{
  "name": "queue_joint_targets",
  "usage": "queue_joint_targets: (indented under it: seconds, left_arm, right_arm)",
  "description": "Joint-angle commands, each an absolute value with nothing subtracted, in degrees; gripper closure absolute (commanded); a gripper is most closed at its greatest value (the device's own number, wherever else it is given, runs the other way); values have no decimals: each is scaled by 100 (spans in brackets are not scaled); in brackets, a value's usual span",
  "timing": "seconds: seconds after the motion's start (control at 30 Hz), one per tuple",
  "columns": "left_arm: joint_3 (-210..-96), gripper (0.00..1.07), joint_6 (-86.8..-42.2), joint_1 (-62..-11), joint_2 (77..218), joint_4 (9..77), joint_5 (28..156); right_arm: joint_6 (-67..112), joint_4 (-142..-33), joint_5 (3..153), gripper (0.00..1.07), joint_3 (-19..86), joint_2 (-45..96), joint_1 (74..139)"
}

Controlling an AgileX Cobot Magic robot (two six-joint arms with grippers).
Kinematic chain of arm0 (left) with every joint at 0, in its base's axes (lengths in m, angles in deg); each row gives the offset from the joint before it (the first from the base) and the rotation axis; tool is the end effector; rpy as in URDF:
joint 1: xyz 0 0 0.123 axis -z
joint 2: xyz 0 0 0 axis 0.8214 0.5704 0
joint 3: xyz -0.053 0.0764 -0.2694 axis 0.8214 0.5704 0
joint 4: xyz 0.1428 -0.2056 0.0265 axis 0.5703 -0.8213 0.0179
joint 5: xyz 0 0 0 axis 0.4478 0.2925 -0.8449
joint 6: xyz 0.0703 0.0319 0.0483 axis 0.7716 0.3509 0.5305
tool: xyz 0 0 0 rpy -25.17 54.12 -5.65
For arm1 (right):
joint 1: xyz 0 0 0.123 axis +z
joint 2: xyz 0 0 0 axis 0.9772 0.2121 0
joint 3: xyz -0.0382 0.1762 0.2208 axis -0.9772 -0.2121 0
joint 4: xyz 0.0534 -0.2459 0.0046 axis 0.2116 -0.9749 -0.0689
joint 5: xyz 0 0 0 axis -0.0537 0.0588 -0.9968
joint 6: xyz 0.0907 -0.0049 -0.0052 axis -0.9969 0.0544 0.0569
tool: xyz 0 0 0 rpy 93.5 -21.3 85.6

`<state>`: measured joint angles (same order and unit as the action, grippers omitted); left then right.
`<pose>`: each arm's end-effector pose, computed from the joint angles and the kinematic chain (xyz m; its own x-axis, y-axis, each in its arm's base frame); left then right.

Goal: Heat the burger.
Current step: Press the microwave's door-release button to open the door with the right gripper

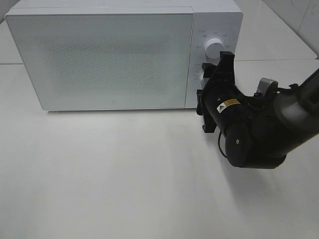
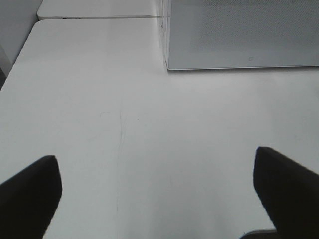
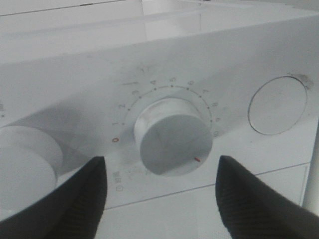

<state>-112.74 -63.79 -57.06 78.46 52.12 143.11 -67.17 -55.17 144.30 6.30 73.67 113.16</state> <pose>-0.0096 -0.0081 0.2819 -0.4517 0.0185 -0.8920 0.0594 0.9982 -0.0094 0.3041 0.1599 0.1209 -0.0799 0.9926 0.0913 0.0804 -0.0849 0.9931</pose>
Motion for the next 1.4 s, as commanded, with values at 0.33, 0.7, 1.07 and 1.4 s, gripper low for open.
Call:
queue_joint_targets:
  seconds: [0.33,0.7,1.07,1.4]
  left_arm:
    - [-11262,8,-6396,-5717,7754,5223,14214]
    - [-11262,8,-6396,-5717,7754,5223,14214]
    - [-11262,8,-6396,-5717,7754,5223,14214]
    - [-11262,8,-6396,-5717,7754,5223,14214]
  right_arm:
    - [-5835,-6118,14270,42,-252,6565,11334]
    - [-3028,-6645,11990,42,-550,5299,11316]
    - [416,-7087,8678,42,-40,4153,10669]
    - [886,-8886,5630,42,561,3270,10520]
